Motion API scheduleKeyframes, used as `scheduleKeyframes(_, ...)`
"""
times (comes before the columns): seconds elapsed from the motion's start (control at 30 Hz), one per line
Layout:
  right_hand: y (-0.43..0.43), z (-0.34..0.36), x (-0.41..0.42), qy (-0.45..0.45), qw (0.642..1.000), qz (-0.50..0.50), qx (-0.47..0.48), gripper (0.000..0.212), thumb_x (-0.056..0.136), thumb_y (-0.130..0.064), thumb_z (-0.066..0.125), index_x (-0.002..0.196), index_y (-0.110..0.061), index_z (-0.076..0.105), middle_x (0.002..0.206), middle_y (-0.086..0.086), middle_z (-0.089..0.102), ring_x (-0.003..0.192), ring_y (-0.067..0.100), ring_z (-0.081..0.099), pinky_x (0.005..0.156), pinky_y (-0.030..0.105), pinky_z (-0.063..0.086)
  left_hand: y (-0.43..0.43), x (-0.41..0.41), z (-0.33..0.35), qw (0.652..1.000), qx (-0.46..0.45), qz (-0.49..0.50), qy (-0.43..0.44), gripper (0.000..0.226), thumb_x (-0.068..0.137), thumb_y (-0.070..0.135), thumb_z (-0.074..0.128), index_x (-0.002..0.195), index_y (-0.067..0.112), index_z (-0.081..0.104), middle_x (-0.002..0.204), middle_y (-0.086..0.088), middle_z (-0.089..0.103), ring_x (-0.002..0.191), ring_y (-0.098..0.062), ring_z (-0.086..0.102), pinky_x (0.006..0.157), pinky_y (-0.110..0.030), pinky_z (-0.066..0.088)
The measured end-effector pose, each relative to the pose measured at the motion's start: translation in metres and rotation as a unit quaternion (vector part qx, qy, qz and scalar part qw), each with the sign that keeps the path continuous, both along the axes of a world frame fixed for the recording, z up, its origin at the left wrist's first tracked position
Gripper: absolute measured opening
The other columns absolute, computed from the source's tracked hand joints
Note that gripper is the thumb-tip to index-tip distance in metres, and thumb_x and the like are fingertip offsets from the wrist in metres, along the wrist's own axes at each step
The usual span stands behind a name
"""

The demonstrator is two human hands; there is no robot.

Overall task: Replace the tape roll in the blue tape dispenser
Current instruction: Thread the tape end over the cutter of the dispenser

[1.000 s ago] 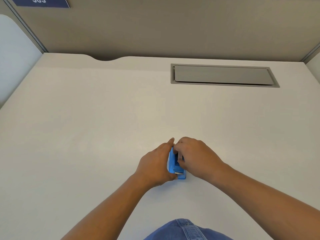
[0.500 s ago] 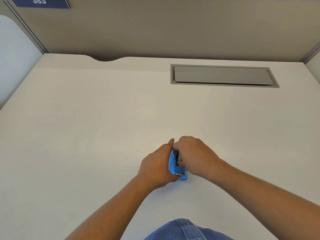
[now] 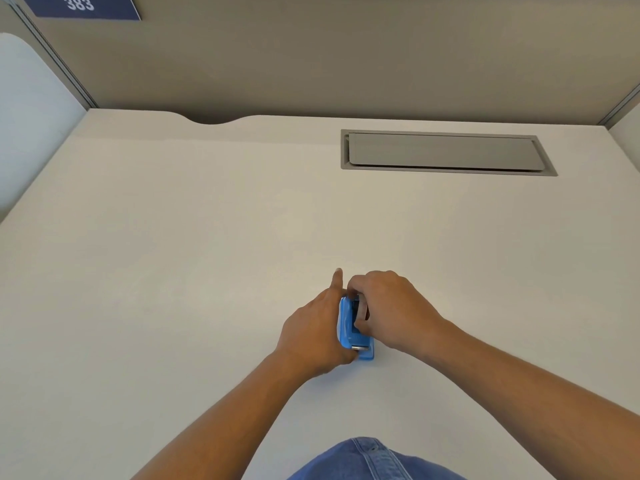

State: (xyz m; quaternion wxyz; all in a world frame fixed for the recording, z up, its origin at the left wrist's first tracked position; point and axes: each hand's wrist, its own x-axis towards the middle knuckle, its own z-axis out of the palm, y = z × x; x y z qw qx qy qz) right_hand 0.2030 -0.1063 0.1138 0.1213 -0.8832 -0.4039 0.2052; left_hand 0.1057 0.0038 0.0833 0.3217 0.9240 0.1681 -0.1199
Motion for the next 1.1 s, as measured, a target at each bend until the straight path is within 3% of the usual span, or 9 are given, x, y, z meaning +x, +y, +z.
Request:
scheduleKeyframes(0.1,0.0,0.0,0.001,-0.014,1.0,0.009,-0.007,0.013,0.074,-0.007,0.061,0.083,-0.016,0.057,0.077,0.001,0.059,0.068,0.021,0.053,0.054,0.026,0.037,0.0,0.0,0.0,1.0,-0.003,0.002,-0.003,0.122,0.067,0.038,0.083,0.153,0.028,-0.003,0.135,0.015,0.053,0.103,-0.014,0.061,0.075,-0.027,0.049)
scheduleKeyframes(0.3,0.003,-0.004,0.0,-0.041,0.996,0.062,-0.044,0.019,0.078,-0.002,0.056,0.076,-0.02,0.049,0.066,-0.007,0.034,0.064,0.019,0.048,0.046,0.021,0.024,0.0,-0.001,-0.001,1.0,0.004,0.005,0.0,0.125,0.066,0.039,0.083,0.152,0.03,-0.007,0.132,0.014,0.055,0.103,-0.014,0.06,0.074,-0.026,0.048)
scheduleKeyframes(0.43,0.002,-0.004,0.003,-0.016,0.996,0.063,-0.056,0.015,0.075,0.0,0.057,0.075,-0.015,0.054,0.064,-0.006,0.038,0.064,0.02,0.05,0.046,0.023,0.028,-0.001,-0.001,-0.001,1.0,0.003,0.004,-0.004,0.123,0.067,0.039,0.082,0.152,0.03,-0.006,0.134,0.014,0.054,0.104,-0.013,0.06,0.073,-0.024,0.045)
scheduleKeyframes(0.57,-0.002,-0.001,0.005,0.027,0.999,0.007,-0.027,0.023,0.075,-0.005,0.065,0.087,-0.017,0.05,0.079,0.001,0.058,0.07,0.02,0.054,0.05,0.023,0.036,-0.001,-0.002,-0.002,1.0,0.003,-0.003,-0.01,0.122,0.067,0.041,0.082,0.152,0.028,-0.005,0.137,0.016,0.051,0.106,-0.013,0.06,0.075,-0.025,0.047)
scheduleKeyframes(0.7,-0.004,-0.002,0.004,0.056,0.998,-0.033,-0.003,0.045,0.071,-0.008,0.069,0.106,-0.02,0.044,0.09,0.003,0.067,0.075,0.023,0.063,0.064,0.04,0.057,-0.002,-0.002,-0.001,1.0,0.021,-0.003,-0.005,0.124,0.064,0.043,0.081,0.152,0.028,-0.006,0.139,0.017,0.049,0.106,-0.014,0.061,0.079,-0.03,0.053)
scheduleKeyframes(0.93,-0.011,-0.008,-0.002,0.018,0.999,-0.034,0.012,0.045,0.075,-0.015,0.068,0.109,-0.025,0.04,0.09,-0.003,0.066,0.073,0.02,0.062,0.059,0.033,0.05,-0.005,-0.005,0.001,0.999,0.039,0.0,0.001,0.119,0.064,0.041,0.079,0.152,0.028,0.0,0.133,0.015,0.052,0.097,-0.015,0.063,0.074,-0.031,0.054)
scheduleKeyframes(1.1,-0.021,-0.008,-0.004,0.052,0.998,-0.036,-0.001,0.064,0.071,-0.019,0.075,0.123,-0.027,0.038,0.116,-0.003,0.066,0.08,0.018,0.061,0.066,0.033,0.052,-0.007,-0.007,-0.001,1.0,0.025,-0.001,0.003,0.115,0.067,0.041,0.079,0.152,0.029,0.002,0.14,0.012,0.05,0.102,-0.016,0.063,0.076,-0.029,0.052)
